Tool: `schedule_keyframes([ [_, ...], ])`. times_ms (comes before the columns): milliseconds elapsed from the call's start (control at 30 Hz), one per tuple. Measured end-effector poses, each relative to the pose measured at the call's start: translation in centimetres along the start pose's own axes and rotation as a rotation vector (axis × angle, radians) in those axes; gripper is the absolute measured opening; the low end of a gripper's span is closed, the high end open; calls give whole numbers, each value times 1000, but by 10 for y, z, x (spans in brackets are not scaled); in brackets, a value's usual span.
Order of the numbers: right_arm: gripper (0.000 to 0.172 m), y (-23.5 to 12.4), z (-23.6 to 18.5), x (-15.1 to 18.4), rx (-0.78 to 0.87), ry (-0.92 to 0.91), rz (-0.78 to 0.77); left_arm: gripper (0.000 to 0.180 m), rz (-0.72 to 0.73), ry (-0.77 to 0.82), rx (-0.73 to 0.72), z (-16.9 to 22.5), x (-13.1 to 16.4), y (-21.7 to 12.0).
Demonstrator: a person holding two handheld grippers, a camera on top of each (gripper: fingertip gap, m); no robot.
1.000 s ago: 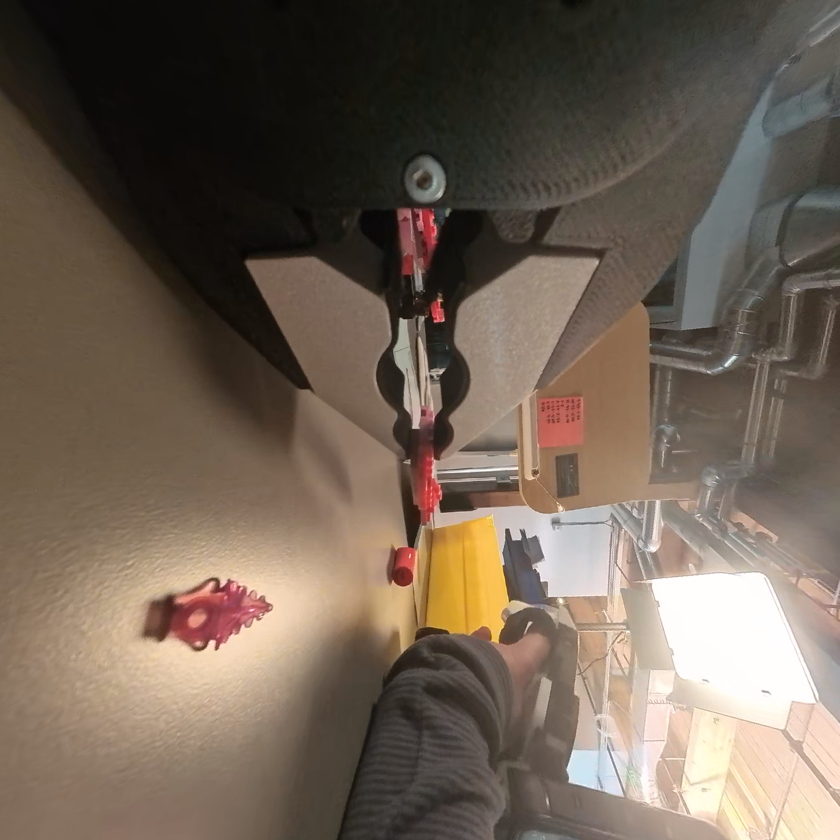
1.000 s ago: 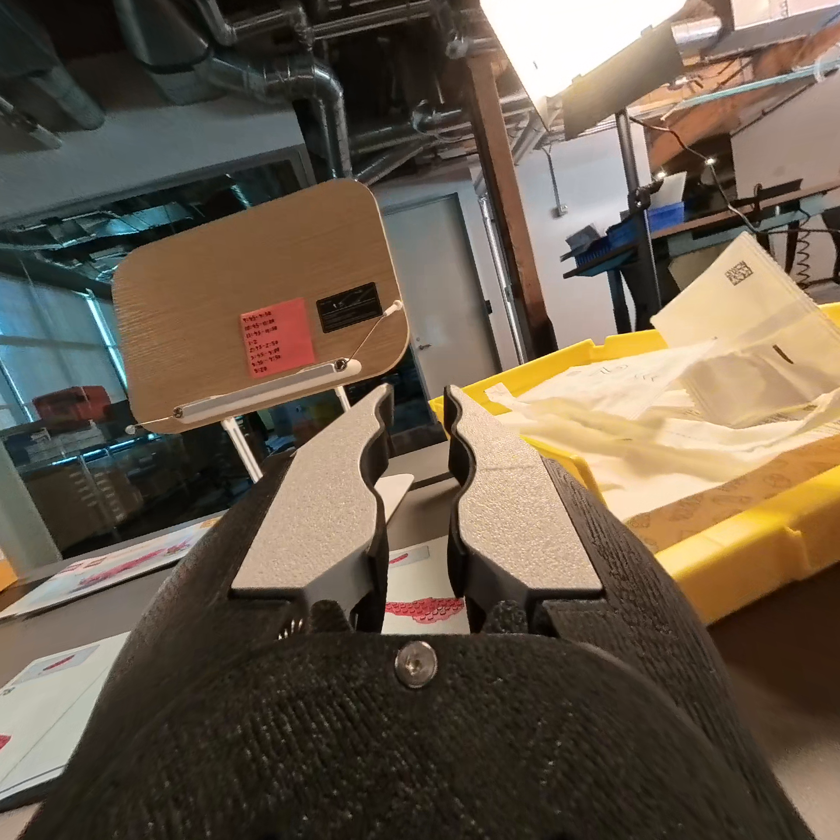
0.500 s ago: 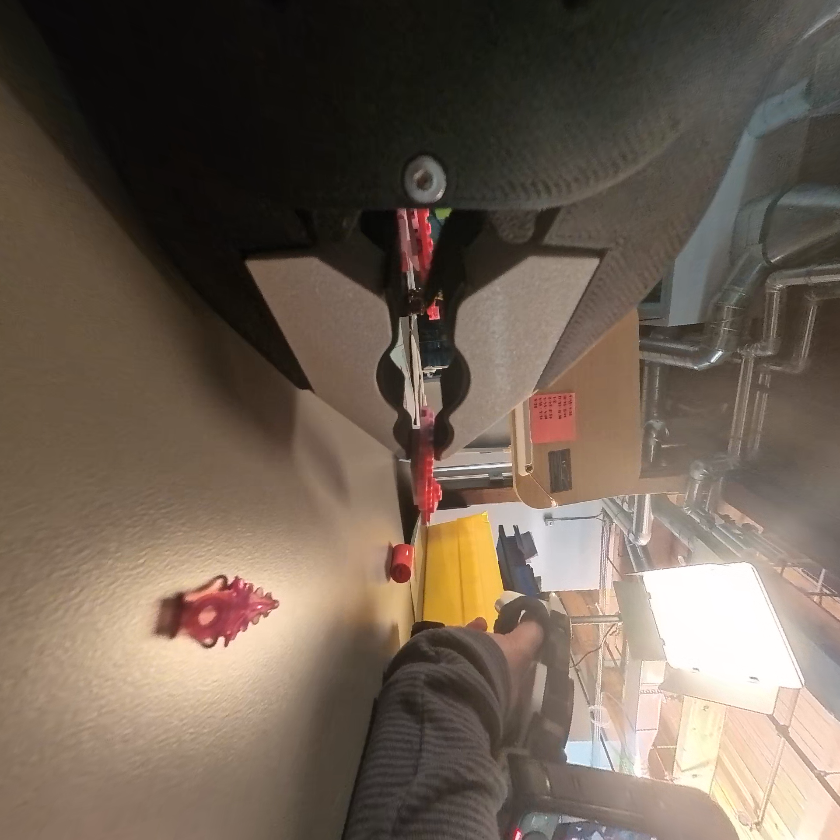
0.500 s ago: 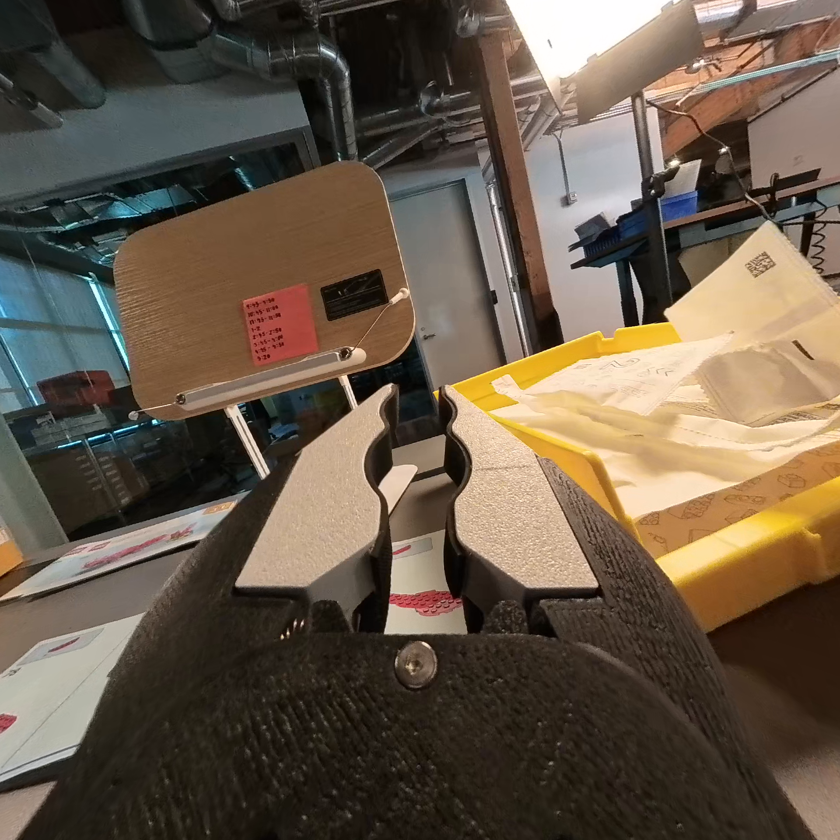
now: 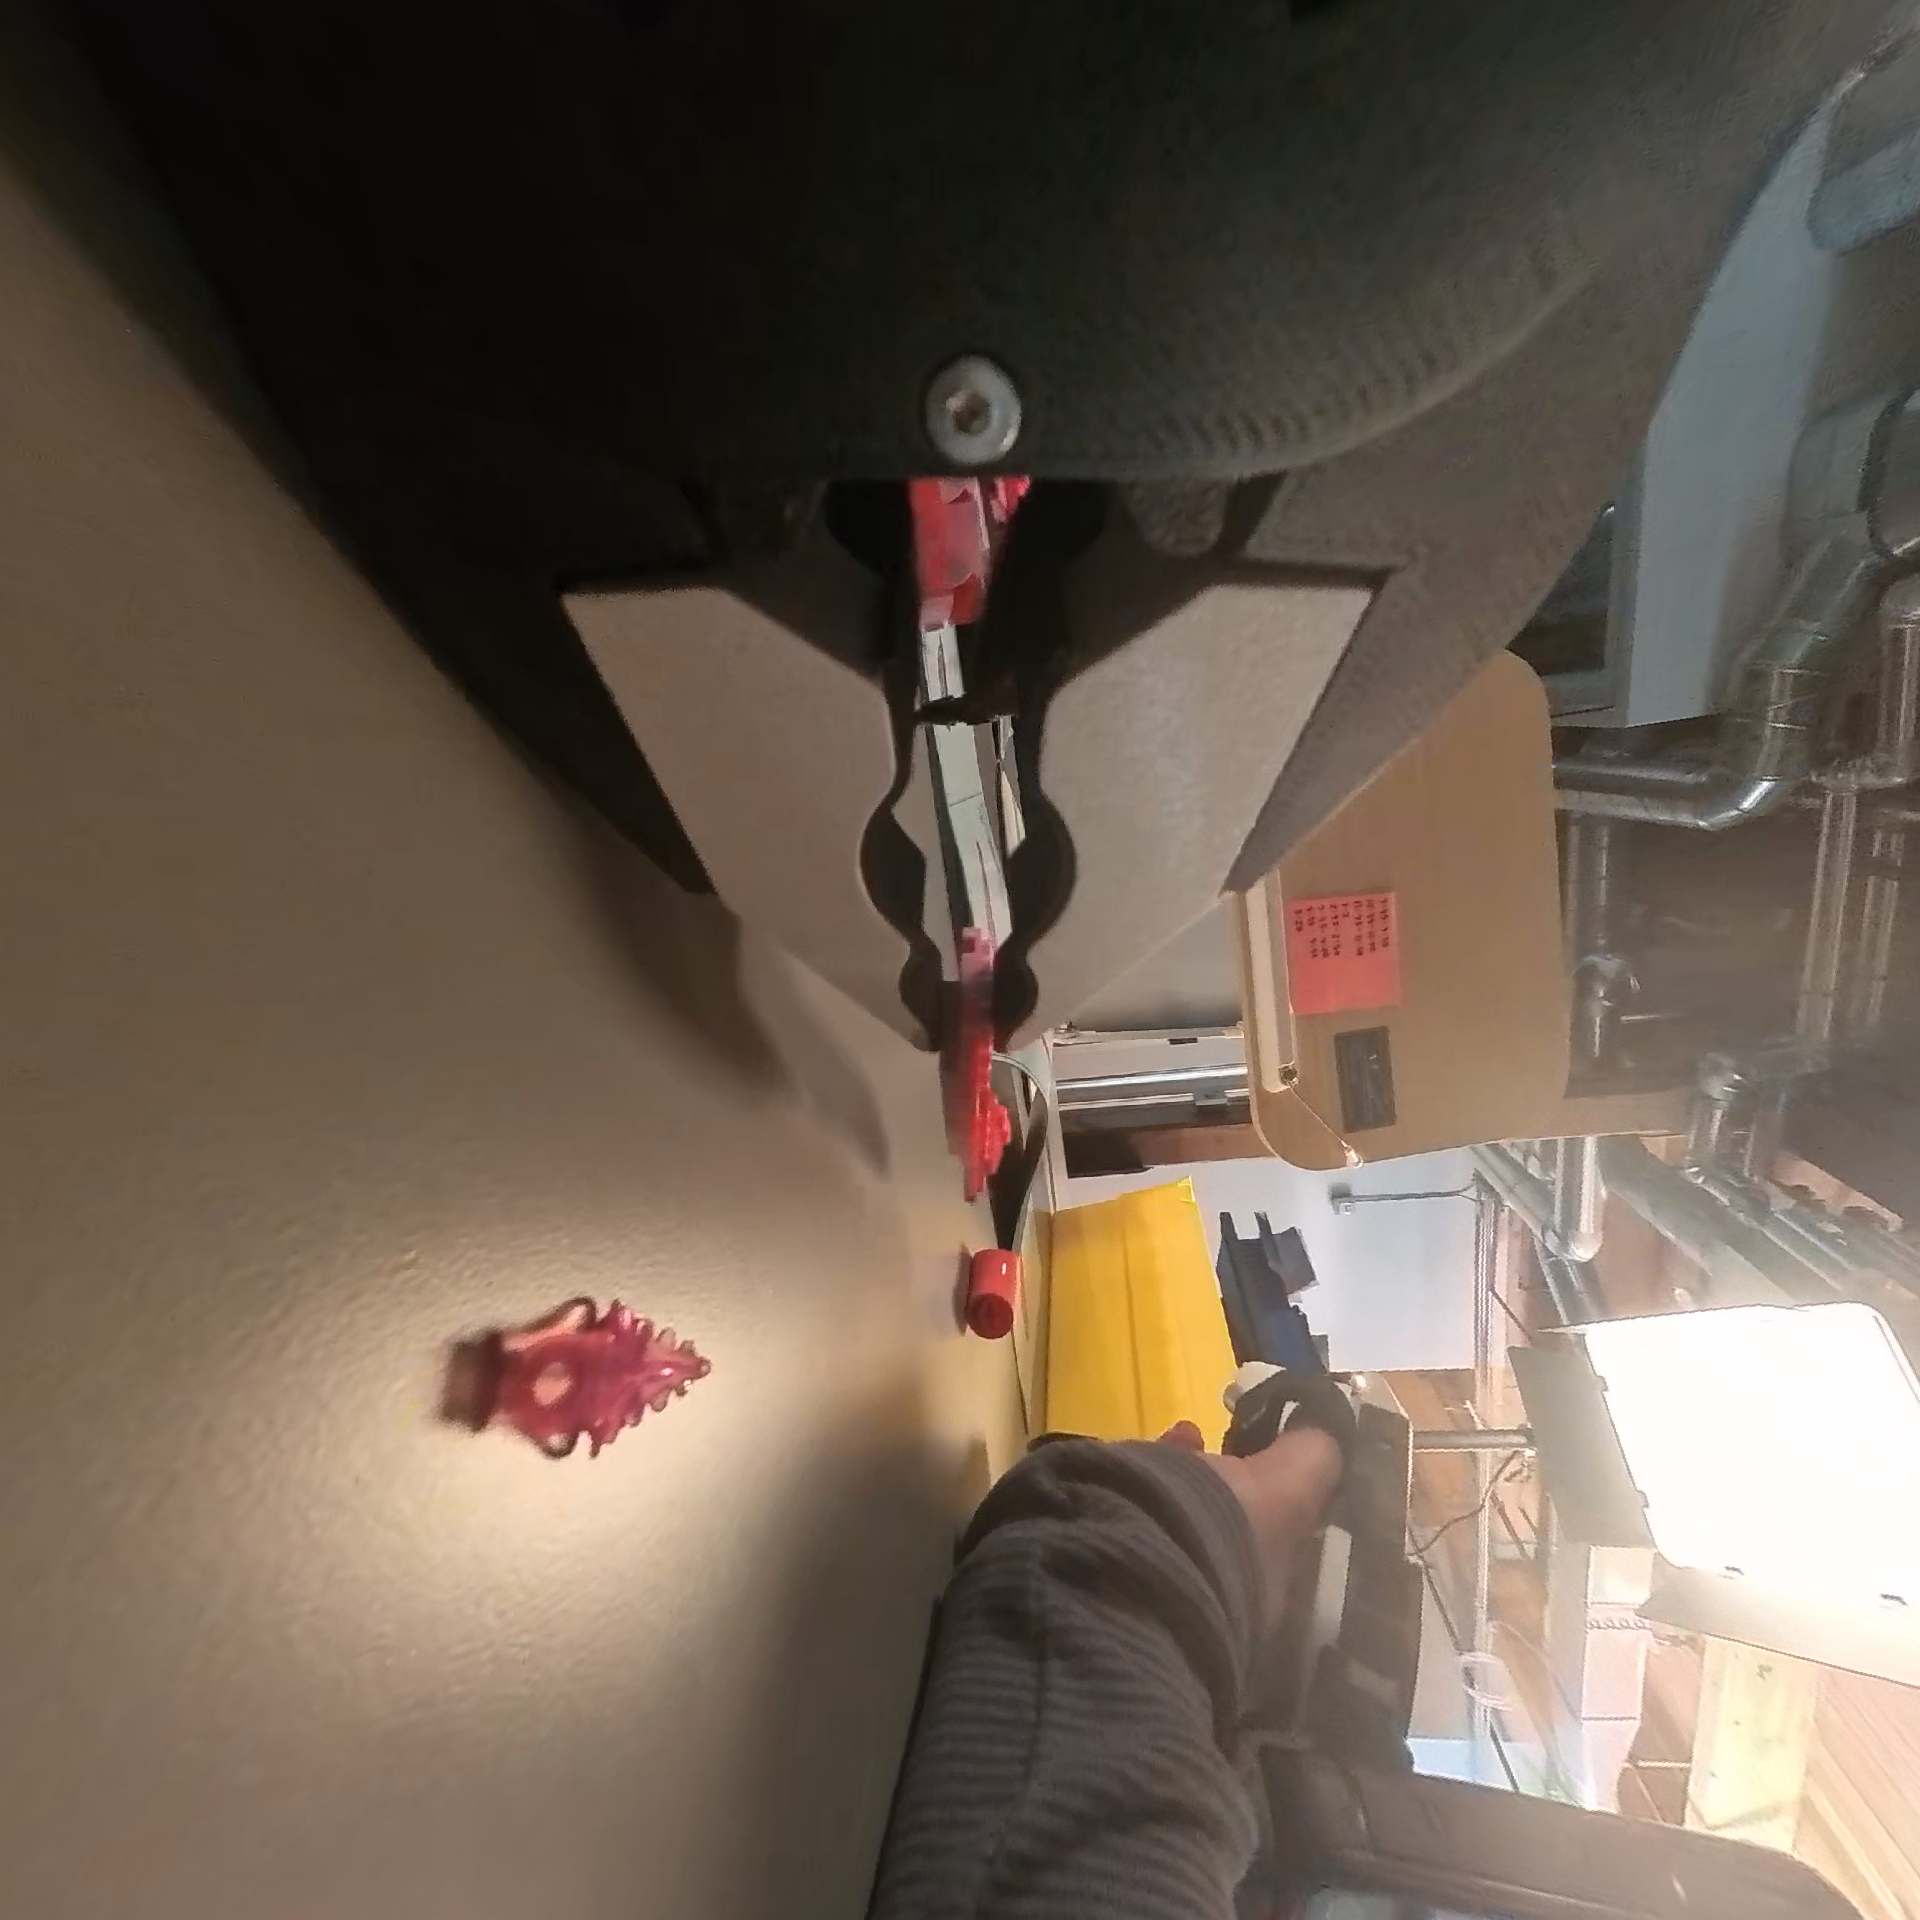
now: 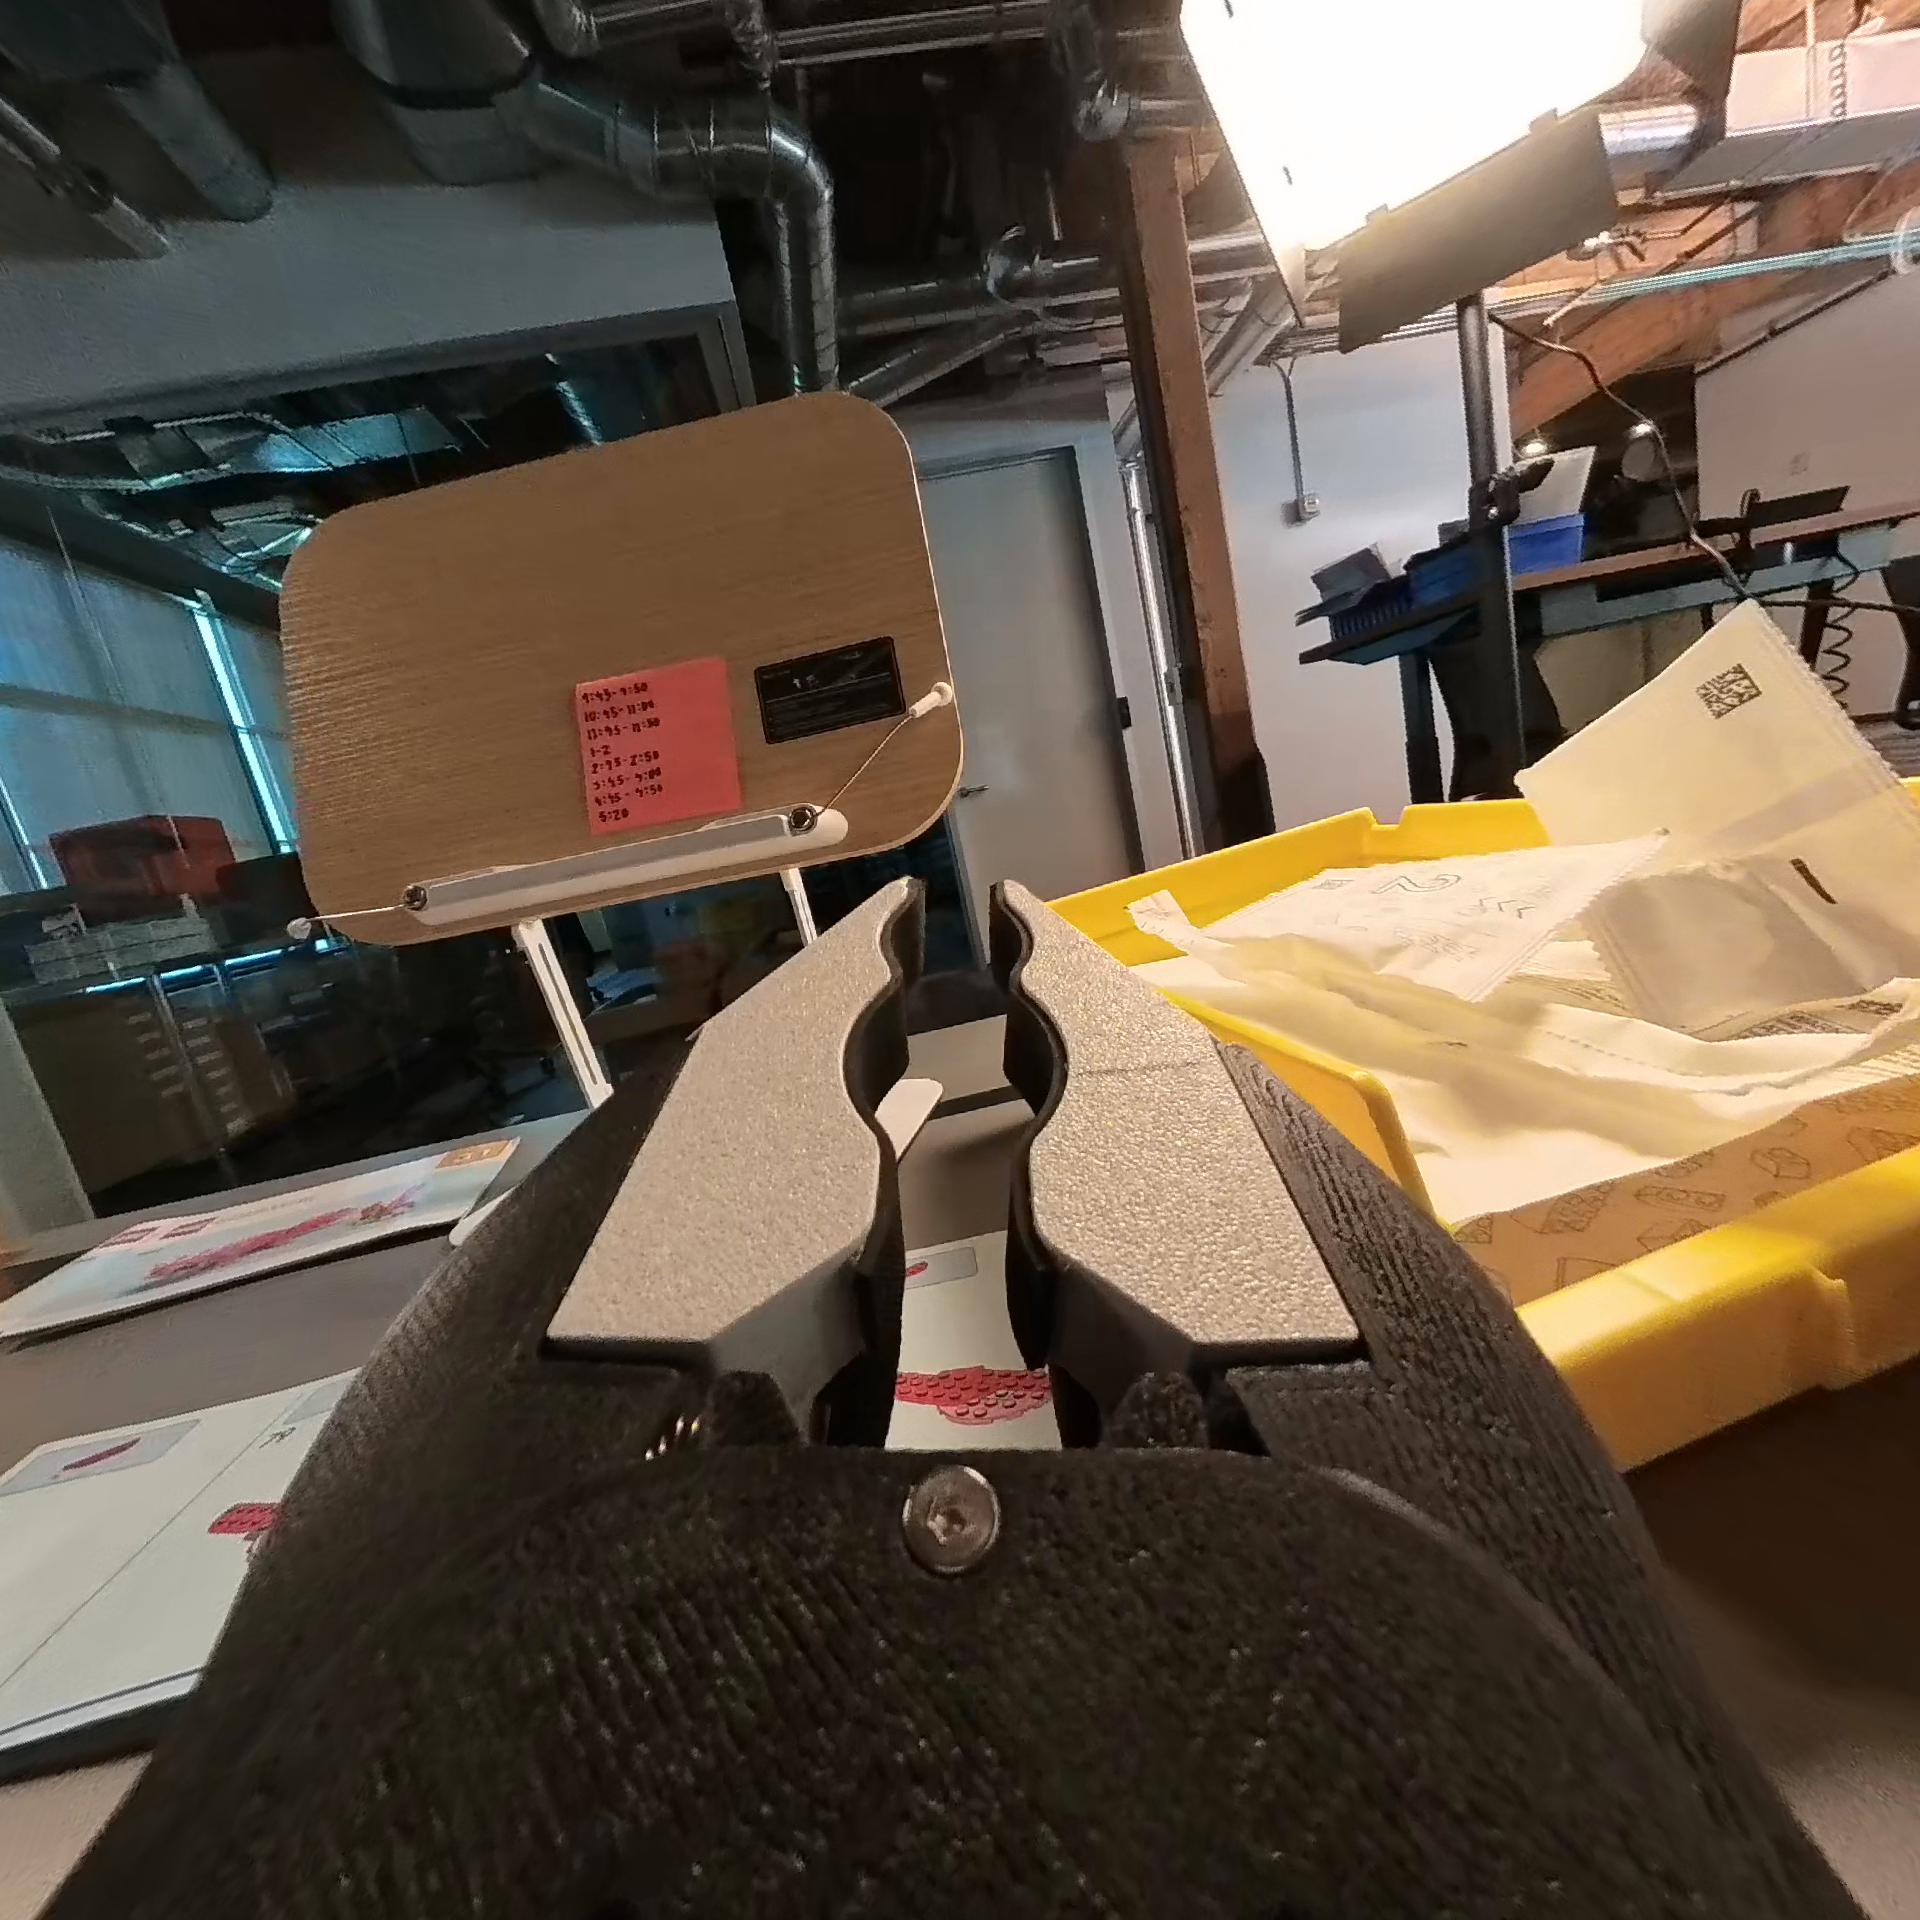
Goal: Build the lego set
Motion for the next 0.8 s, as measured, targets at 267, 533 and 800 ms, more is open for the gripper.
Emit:
schedule_keyframes([
  [267, 10, -1, 1, -2, 9, -11, 5, 7, -6, -4, 9, 1, 1, 1],
  [533, 9, 0, 0, -1, 5, -8, 2, 7, -9, -23, 48, 5, 1, 1],
  [800, 6, 0, -2, 0, -4, -18, -3, 7, -9, -25, 49, 6, 1, 1],
])
Point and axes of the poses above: each gripper's, where its closed fingertips meet, y out along the fingers, x out of its underside, z = x × y across the jaws, the point moved 1 cm from there along -y, back along the fingers, and after that the axes turned 6 degrees about -x, right-handed, at the moved point
